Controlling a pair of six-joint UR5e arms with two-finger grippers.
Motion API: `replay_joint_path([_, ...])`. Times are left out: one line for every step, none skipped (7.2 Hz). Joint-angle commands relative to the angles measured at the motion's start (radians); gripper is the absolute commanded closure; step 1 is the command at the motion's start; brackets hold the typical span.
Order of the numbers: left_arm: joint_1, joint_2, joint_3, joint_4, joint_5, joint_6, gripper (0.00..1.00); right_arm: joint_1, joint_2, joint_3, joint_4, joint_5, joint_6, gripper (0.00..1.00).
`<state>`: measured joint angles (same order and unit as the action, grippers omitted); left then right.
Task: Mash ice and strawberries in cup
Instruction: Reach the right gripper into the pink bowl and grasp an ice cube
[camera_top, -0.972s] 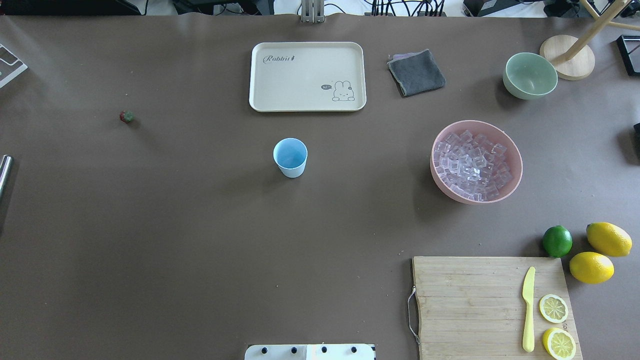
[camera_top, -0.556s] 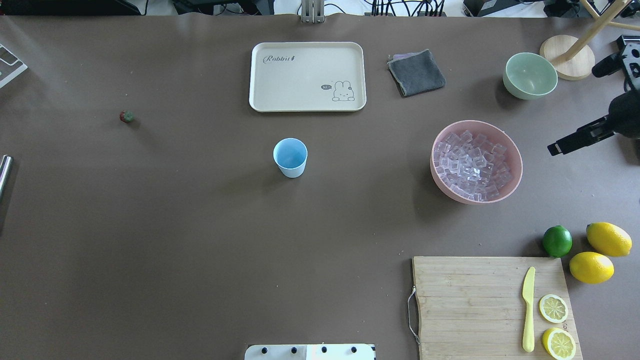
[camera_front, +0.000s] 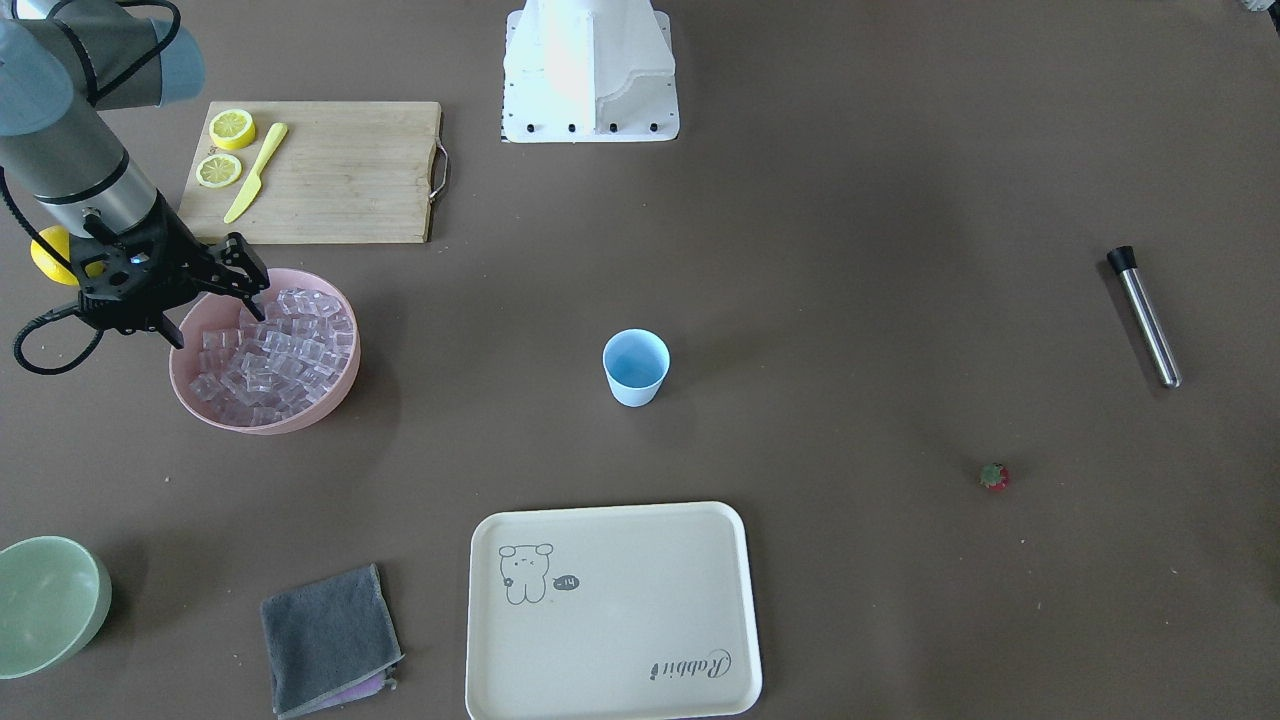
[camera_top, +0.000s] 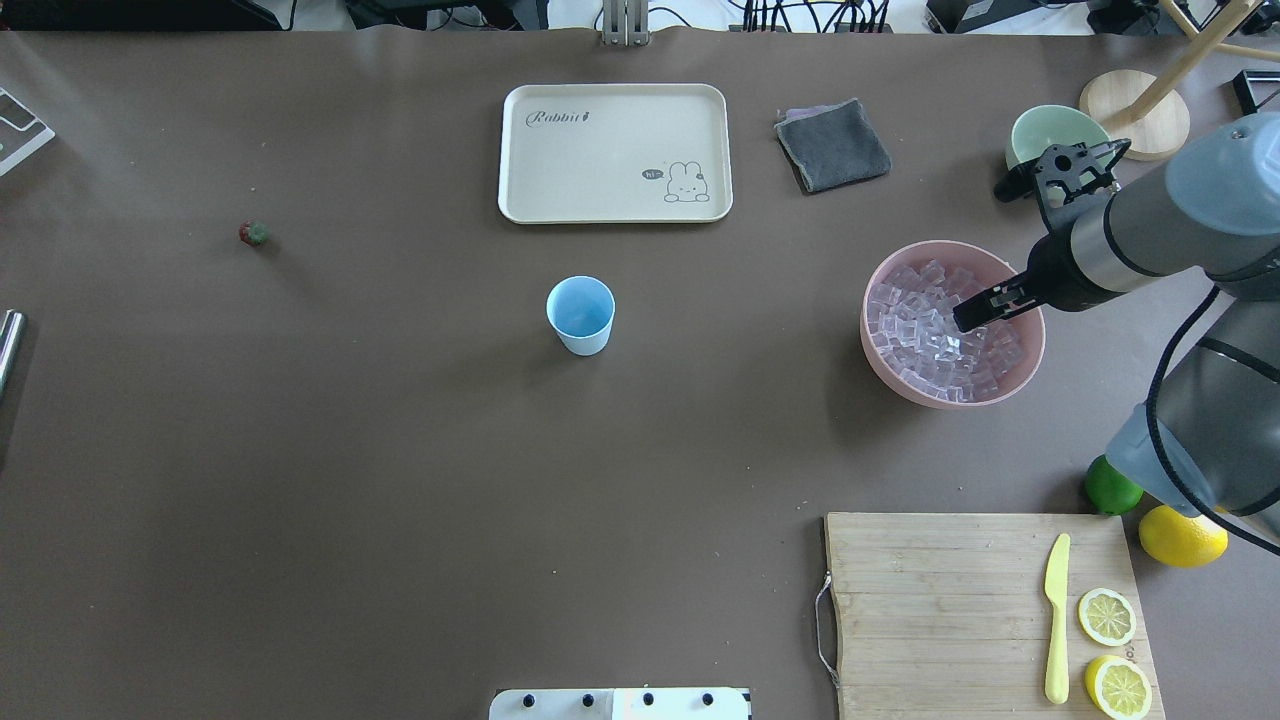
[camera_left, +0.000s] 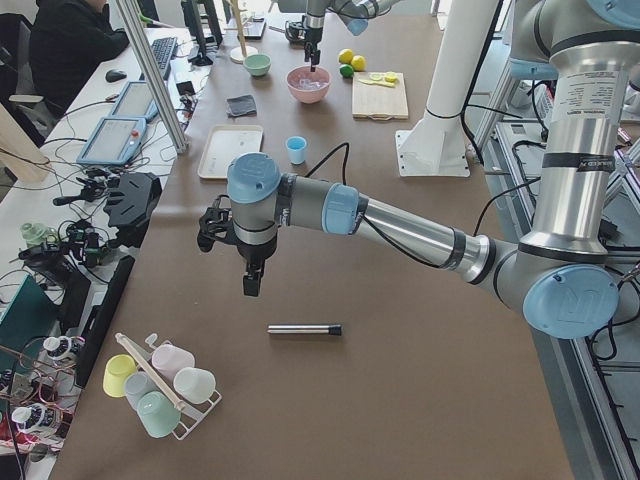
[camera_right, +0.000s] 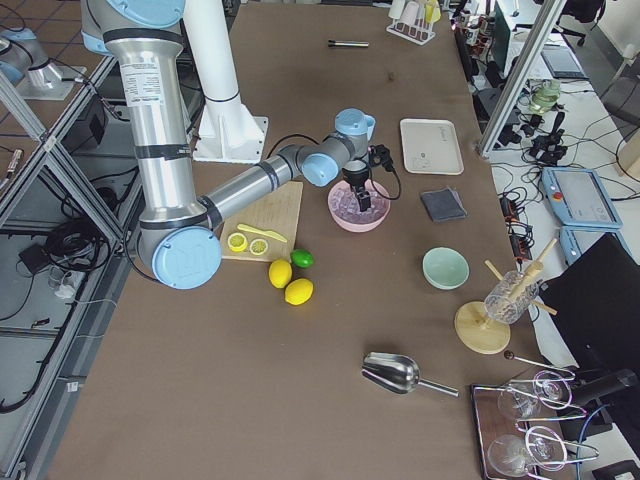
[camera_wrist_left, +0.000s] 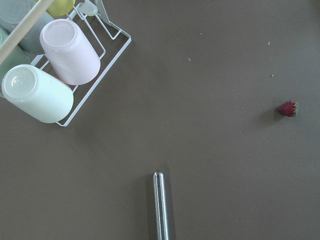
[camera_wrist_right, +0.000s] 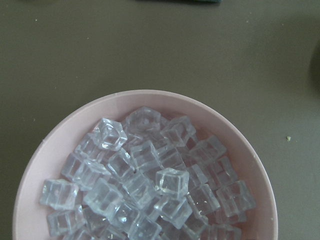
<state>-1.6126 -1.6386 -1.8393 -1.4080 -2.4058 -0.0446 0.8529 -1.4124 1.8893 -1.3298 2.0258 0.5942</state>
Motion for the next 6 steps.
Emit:
replay_joint_path([0.0,0.0,0.0,0.0,-0.006,0.0,0.01,-0.029,0.047,-0.061,-0.003,-0.091,0.024,0.13])
replay_joint_path([-0.001,0.002,-0.002,0.0,-0.006,0.0,0.01,-0.052,0.068,-0.087,-0.002,-0.113,0.082,0.22])
replay_joint_path([0.0,0.0,0.0,0.0,-0.006,0.0,0.01,-0.055,0.075,-0.099,-0.002,-0.099,0.067,0.32])
replay_joint_path([0.0,0.0,0.002,0.0,-0.006,-0.001,0.01,-0.06,0.102,-0.133,0.0,-0.101,0.065,0.33])
replay_joint_path([0.0,0.0,0.002,-0.002,-0.006,-0.003,0.01,-0.06,0.104,-0.142,0.0,-0.108,0.064,0.33])
replay_joint_path([0.0,0.0,-0.001,-0.002,-0.007,-0.003,0.01,-0.058,0.102,-0.145,0.001,-0.107,0.062,0.39])
